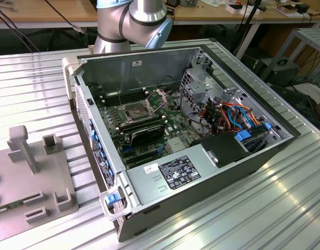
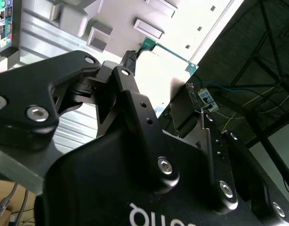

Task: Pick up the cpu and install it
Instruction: 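Pick up the cpu and move it towards the insertion slot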

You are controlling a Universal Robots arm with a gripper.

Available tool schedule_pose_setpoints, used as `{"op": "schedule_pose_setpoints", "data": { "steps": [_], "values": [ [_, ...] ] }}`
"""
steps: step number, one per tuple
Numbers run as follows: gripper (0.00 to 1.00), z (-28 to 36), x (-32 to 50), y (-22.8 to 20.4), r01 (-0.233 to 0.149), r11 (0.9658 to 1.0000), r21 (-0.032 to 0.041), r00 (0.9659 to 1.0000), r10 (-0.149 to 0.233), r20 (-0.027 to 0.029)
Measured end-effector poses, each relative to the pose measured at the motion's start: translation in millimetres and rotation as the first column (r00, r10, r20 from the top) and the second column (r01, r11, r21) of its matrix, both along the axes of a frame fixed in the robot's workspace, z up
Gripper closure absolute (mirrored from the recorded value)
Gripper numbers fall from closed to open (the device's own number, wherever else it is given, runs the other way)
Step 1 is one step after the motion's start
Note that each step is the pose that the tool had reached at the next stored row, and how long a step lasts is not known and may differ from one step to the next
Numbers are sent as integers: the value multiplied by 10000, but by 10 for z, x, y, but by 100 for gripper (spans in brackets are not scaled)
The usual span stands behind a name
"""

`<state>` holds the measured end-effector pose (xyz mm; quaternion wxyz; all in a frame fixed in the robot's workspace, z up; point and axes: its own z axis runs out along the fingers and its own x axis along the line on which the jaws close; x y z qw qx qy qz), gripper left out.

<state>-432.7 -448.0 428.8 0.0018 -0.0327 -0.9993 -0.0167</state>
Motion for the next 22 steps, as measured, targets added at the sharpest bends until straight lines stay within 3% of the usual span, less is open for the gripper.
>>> {"op": "schedule_pose_setpoints", "data": {
  "steps": [22],
  "values": [
    [45,0,176,0,0,10000,0,10000,0,0]
  ]
}}
